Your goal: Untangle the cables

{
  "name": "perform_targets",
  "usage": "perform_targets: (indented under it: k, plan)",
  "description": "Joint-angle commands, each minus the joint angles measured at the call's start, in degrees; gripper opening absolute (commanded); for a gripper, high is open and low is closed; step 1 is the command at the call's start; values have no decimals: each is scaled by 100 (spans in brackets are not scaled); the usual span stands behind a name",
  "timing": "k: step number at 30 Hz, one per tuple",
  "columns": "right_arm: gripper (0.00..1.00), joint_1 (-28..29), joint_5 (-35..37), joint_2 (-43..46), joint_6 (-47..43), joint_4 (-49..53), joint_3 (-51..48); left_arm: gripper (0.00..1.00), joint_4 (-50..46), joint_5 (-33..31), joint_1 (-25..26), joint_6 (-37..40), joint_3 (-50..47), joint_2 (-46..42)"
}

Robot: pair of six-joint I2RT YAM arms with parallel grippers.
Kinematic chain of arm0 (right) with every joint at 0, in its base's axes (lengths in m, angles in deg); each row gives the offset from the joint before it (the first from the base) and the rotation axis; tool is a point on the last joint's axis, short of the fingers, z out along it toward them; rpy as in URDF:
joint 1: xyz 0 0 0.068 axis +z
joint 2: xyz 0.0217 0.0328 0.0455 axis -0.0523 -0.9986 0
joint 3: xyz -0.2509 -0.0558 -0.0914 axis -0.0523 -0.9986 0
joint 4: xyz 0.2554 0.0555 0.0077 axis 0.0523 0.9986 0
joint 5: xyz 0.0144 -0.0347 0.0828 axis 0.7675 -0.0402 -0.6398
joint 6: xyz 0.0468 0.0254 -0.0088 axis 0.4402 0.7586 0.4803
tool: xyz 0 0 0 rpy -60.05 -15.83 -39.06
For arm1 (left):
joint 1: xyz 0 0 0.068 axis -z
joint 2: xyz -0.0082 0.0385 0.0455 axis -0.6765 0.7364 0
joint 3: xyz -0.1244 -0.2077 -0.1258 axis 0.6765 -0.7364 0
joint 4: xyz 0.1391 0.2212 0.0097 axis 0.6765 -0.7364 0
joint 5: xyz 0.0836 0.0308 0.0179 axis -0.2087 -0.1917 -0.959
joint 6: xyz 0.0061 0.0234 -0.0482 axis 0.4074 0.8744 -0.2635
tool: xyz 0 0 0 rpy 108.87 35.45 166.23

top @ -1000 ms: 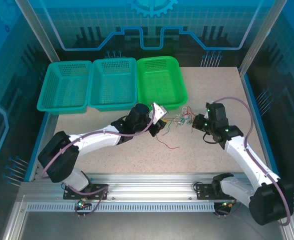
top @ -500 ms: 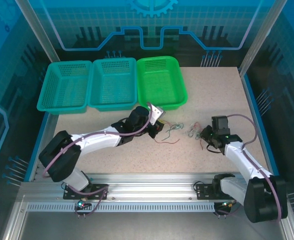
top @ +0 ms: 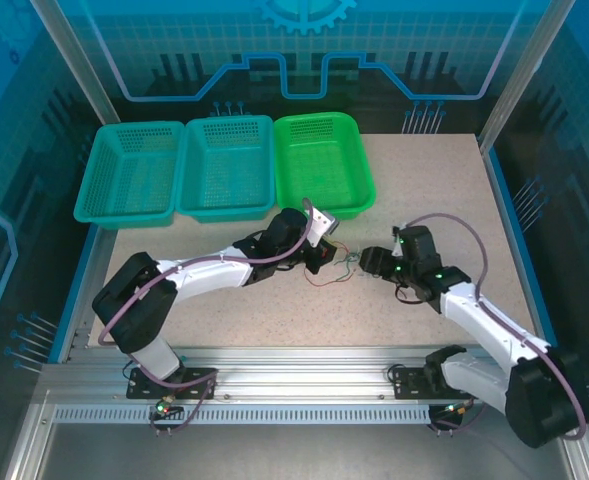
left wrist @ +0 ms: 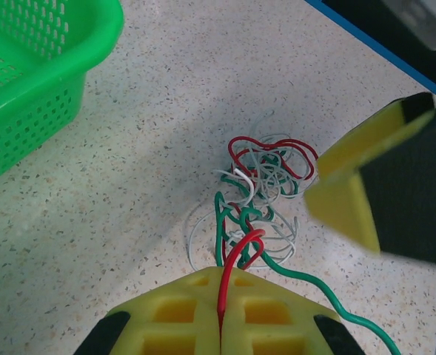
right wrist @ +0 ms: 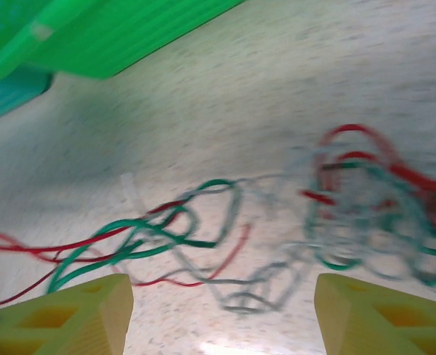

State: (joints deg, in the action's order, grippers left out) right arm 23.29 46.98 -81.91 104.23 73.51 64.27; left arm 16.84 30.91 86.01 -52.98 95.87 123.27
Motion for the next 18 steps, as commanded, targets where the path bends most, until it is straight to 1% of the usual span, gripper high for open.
perform_targets:
  k: [1,2,4,6,7,11,15,18]
  plan:
    - [67,147,-853,-524,-420,-1131,69,0,-21,6,-12,-169,226,121]
    - [67,173,-1039,-679,-360,-1480,38,0,-56,50,-17,-206,277,141]
    - [74,237,-964,-908,-91,-1949,-48,0,-102,194,-4,-205,330,144]
    - [76,260,-929,-1187,69,-2369,-86,0,-67,207,4,-199,319,134]
    - [76,271,-913,-1302,81,-2399,-42,0,-72,205,5,-189,329,135]
    - [77,411,-367,-1582,-58,-2369,-41,0,-68,180,-2,-262,338,110]
    - [83,416,225,-1777,-190,-2280,-88,0,-31,265,-2,-312,309,42]
    - [86,405,366,-1999,-223,-2237,-3,0,-6,367,-1,-348,261,-92]
